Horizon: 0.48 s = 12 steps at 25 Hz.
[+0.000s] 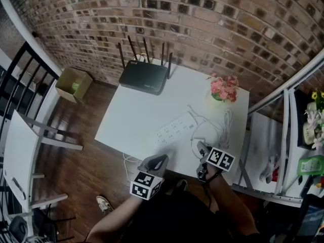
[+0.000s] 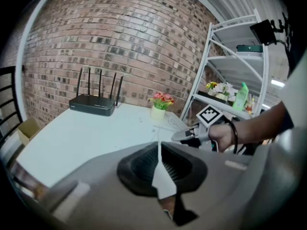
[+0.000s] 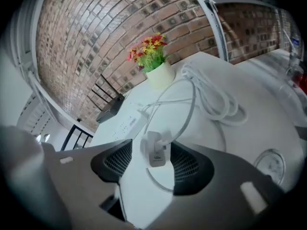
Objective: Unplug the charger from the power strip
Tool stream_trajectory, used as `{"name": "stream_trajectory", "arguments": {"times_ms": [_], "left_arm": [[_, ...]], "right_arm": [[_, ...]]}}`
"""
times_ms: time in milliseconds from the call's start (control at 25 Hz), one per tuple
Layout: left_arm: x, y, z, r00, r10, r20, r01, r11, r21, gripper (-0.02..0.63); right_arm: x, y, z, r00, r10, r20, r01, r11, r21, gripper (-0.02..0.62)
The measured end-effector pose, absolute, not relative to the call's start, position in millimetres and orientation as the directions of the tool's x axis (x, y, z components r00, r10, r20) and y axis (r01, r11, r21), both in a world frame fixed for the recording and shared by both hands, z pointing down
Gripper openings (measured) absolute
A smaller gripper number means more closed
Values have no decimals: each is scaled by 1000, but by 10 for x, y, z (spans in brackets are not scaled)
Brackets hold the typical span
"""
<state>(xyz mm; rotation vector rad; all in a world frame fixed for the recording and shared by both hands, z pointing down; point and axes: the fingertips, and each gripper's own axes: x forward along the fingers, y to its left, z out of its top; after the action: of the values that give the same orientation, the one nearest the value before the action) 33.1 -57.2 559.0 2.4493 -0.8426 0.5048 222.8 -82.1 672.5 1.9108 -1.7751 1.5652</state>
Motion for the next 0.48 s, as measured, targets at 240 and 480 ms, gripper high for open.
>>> {"name": "stream_trajectory", "arguments": {"times_ms": [240,480], "left_arm": [[372,-569,5467,749,-473,463,-643,-687,339,20],[415,-564,5158,769,-493,406,-629,-696,346,20]], "right_arm": [[2323,-575,6528,-207,-688,696,-748,-347,-566,249],[2109,-596,5708,-294,-789,540,-733,-176,-657,124]]}}
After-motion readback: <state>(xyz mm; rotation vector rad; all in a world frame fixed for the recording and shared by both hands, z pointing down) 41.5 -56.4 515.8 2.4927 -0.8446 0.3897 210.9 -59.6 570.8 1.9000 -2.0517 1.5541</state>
